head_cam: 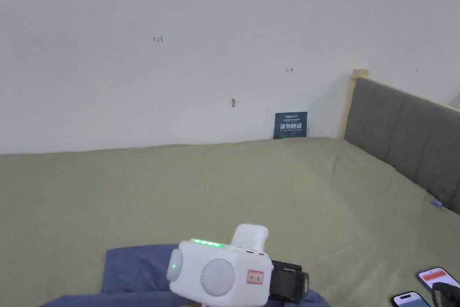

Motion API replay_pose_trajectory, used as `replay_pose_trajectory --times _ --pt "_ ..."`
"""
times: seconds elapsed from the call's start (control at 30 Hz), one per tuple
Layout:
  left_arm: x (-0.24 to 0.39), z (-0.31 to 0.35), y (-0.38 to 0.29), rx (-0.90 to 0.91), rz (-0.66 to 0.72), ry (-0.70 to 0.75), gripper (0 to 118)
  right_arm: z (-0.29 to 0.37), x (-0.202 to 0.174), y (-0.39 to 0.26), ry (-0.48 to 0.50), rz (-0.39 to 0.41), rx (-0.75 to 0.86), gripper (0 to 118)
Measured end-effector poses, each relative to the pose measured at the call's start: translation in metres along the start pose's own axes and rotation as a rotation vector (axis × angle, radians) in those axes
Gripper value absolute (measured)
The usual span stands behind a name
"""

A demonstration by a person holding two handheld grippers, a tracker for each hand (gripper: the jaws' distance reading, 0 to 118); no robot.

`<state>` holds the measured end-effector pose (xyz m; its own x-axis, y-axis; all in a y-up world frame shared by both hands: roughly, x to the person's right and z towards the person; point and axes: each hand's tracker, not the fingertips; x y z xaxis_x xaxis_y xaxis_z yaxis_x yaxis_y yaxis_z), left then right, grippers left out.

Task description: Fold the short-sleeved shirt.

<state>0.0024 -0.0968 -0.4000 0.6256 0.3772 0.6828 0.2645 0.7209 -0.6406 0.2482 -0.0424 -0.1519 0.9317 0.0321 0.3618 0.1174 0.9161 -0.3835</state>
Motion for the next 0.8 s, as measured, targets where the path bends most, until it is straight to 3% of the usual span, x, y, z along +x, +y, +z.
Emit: replay_pose_trajectory --times 0.2,0.33,0.37,0.47,0.5,0.53,0.8 --pt "-0.044 0.155 -0.007 0.244 -0.027 0.343 98 -0.001 -0.036 0.019 0.113 0.026 0.061 0" --pt "-0.068 0.255 -0.045 0.374 0.110 0.622 93 -0.010 -0.069 0.028 0.202 0.049 0.089 0" --pt "-0.071 0.278 -0.058 0.409 0.147 0.670 80 -0.012 -0.077 0.030 0.230 0.048 0.094 0" --pt "-0.072 0.331 -0.104 0.537 0.200 0.808 57 -0.014 -0.099 0.029 0.293 0.040 0.107 0" --pt "-0.070 0.343 -0.117 0.551 0.200 0.870 22 -0.015 -0.105 0.029 0.300 0.047 0.103 0" --pt "-0.069 0.349 -0.133 0.553 0.226 0.945 0 -0.015 -0.112 0.027 0.307 0.056 0.102 0" --pt "-0.090 0.367 -0.184 0.503 0.341 0.940 0 -0.022 -0.139 0.011 0.358 0.089 0.046 0"
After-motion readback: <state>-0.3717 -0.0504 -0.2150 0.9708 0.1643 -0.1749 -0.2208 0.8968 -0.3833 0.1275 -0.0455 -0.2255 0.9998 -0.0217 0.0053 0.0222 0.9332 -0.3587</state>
